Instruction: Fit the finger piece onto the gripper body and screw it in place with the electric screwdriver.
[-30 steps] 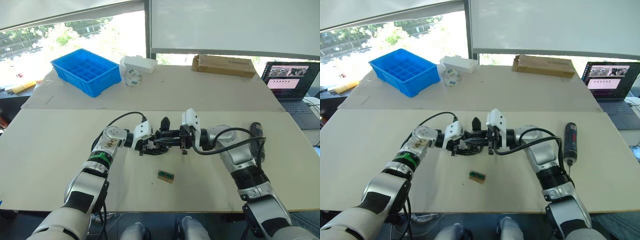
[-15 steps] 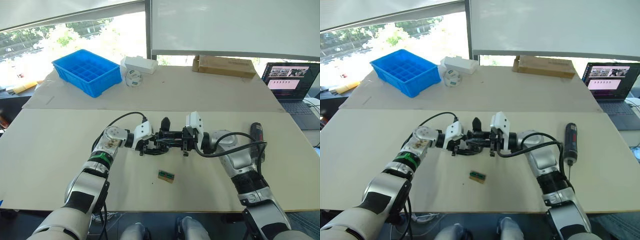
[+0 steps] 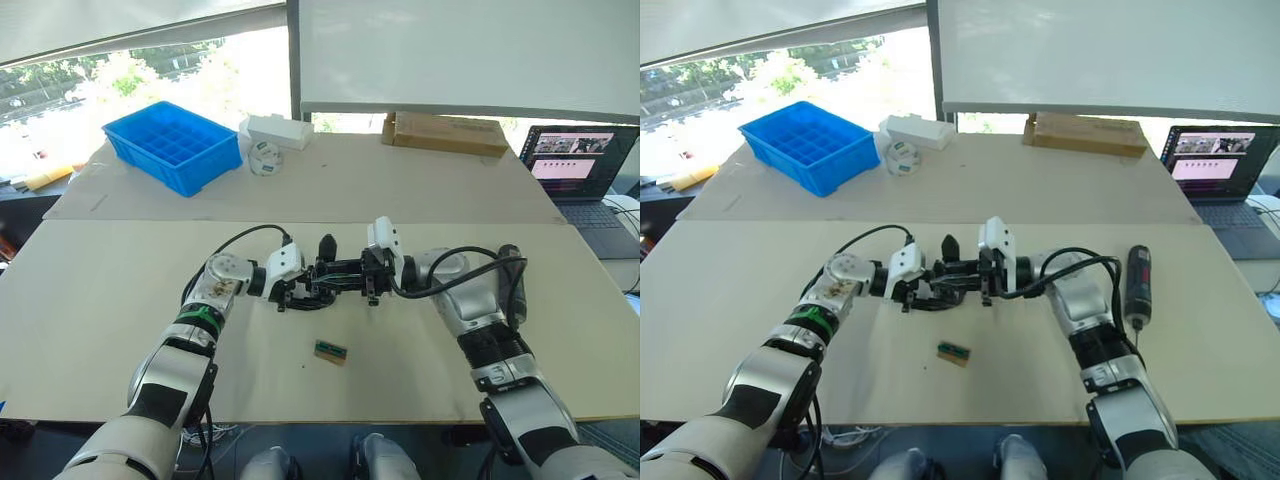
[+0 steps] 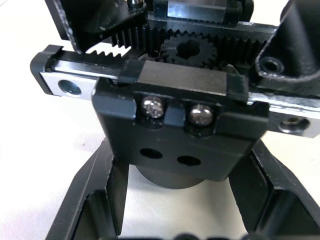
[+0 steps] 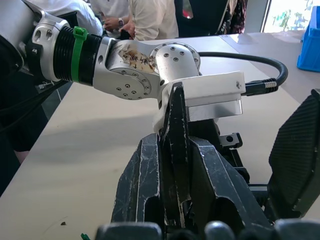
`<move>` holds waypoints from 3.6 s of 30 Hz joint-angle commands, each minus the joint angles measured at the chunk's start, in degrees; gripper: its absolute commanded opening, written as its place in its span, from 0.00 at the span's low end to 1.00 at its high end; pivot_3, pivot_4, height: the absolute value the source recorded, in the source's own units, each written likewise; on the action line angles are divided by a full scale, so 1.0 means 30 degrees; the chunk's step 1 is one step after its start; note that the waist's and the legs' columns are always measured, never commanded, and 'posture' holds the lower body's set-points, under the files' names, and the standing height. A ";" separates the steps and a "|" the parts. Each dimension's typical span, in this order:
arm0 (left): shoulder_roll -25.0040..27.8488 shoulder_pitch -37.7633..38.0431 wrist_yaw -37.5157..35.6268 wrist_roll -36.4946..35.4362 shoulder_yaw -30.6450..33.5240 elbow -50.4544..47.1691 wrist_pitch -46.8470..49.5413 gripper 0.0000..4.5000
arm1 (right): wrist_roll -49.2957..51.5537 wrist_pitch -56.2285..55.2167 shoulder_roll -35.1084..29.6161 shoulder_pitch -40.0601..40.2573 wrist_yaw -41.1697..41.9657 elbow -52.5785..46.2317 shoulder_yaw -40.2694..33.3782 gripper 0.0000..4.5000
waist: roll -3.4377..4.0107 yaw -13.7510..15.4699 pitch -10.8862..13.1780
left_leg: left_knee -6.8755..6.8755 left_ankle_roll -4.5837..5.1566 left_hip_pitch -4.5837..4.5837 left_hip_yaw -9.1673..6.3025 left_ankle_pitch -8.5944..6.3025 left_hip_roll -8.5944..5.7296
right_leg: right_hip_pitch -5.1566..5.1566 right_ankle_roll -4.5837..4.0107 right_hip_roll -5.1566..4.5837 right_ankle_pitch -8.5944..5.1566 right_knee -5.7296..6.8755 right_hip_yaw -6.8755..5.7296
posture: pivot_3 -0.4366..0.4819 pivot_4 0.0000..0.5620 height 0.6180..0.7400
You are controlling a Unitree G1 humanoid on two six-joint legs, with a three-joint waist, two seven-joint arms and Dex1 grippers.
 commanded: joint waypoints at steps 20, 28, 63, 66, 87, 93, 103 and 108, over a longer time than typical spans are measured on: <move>0.0042 -0.0299 0.0009 -0.0009 0.0223 -0.0858 -0.0320 0.51 | -0.2465 0.1483 -0.1719 0.1378 -0.2049 0.1053 0.1915 0.07 | 0.0020 0.0007 -0.0110 | 0.0001 0.0007 0.0027 0.0006 0.0001 -0.0011 | 0.0014 -0.0007 -0.0025 0.0003 0.0002 0.0009 | 0.48 0.27 0.98; 0.0024 -0.0392 0.0068 -0.0006 0.0243 -0.0777 -0.0323 0.51 | -0.1578 0.2609 -0.1641 0.1125 -0.2409 -0.0684 0.1249 0.07 | 0.0020 0.0012 -0.0110 | 0.0002 0.0009 0.0024 0.0004 0.0003 -0.0011 | 0.0012 -0.0009 -0.0040 0.0006 0.0004 0.0007 | 0.48 0.27 0.98; -0.0585 -0.0821 0.0263 0.0426 0.0282 0.0543 -0.0821 0.51 | 0.4052 1.0488 -0.3089 0.1100 -0.4584 -0.8056 -0.2721 0.68 | 0.0035 0.0167 -0.0042 | 0.0009 0.0087 -0.0116 -0.0053 -0.0010 -0.0045 | -0.0048 0.0009 -0.0115 0.0017 -0.0057 -0.0087 | 0.48 0.27 0.98; -0.0544 -0.0810 0.0272 0.0434 0.0290 0.0501 -0.0818 0.51 | 0.3856 1.0273 -0.2699 0.1057 -0.4513 -0.7730 -0.2459 0.68 | 0.0034 0.0172 -0.0042 | 0.0009 0.0088 -0.0117 -0.0053 -0.0009 -0.0045 | -0.0048 0.0011 -0.0113 0.0016 -0.0055 -0.0090 | 0.48 0.27 0.98; -0.0607 -0.0875 0.0419 0.0424 0.0346 0.0447 -0.0781 0.51 | 0.1131 0.6663 -0.2389 0.0698 -0.3441 -0.7316 -0.0367 0.07 | 0.0035 0.0132 -0.0042 | 0.0010 0.0087 -0.0118 -0.0042 -0.0008 -0.0049 | -0.0046 0.0022 -0.0103 0.0018 -0.0050 -0.0084 | 0.48 0.27 0.98; -0.0636 -0.0902 0.0490 0.0471 0.0336 0.0494 -0.0833 0.51 | -0.0035 0.5426 -0.2942 0.0149 -0.2724 -0.7245 0.0403 0.07 | 0.0035 0.0127 -0.0042 | 0.0011 0.0086 -0.0118 -0.0040 -0.0007 -0.0049 | -0.0047 0.0025 -0.0103 0.0017 -0.0053 -0.0083 | 0.48 0.27 0.98; -0.0694 -0.0932 0.0623 0.0535 0.0361 0.0525 -0.0904 0.51 | -0.0981 0.5435 -0.3189 -0.0526 -0.1881 -0.6773 0.1007 0.07 | 0.0035 0.0132 -0.0042 | 0.0011 0.0086 -0.0118 -0.0037 -0.0007 -0.0049 | -0.0045 0.0025 -0.0103 0.0017 -0.0052 -0.0087 | 0.48 0.27 0.98; -0.0701 -0.0927 0.0656 0.0557 0.0407 0.0526 -0.0920 0.51 | -0.1252 0.6272 -0.3476 -0.0516 -0.1601 -0.6915 0.1570 0.07 | 0.0036 0.0151 -0.0042 | 0.0011 0.0086 -0.0118 -0.0037 -0.0007 -0.0050 | -0.0042 0.0026 -0.0105 0.0017 -0.0051 -0.0088 | 0.48 0.27 0.98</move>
